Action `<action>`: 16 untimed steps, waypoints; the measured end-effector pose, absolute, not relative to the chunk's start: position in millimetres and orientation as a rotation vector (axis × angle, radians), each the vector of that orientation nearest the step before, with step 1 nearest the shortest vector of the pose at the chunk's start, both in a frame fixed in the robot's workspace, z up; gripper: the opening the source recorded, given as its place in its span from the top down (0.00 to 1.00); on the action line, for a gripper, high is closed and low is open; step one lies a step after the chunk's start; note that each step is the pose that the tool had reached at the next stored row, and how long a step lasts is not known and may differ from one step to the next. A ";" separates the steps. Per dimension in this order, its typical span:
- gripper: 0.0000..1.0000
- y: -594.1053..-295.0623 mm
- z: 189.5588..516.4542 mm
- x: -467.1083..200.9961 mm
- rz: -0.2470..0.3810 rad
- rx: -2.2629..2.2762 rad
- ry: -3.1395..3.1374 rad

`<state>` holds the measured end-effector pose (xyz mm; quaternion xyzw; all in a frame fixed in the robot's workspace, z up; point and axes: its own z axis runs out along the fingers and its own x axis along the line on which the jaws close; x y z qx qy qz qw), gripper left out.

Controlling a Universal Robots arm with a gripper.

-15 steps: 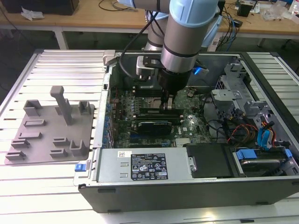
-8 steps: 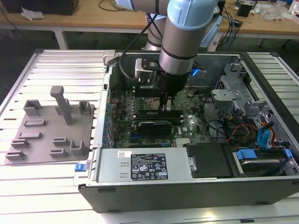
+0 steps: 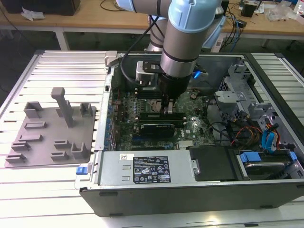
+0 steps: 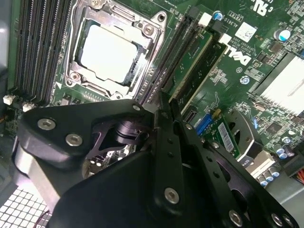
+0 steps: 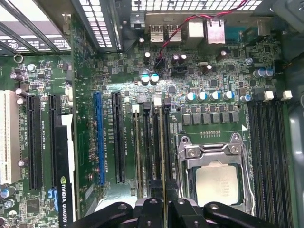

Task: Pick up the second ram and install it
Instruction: 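Insert the second ram into the second slot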

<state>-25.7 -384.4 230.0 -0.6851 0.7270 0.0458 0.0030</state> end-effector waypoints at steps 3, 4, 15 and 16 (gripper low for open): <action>0.89 -384.2 227.7 -25.8 0.144 -2.150 2.279; 0.89 -384.2 226.4 -25.8 0.144 -2.150 2.278; 0.89 -384.2 228.8 -25.8 0.143 -2.163 2.267; 0.89 -384.3 228.8 -25.8 0.143 -2.164 2.266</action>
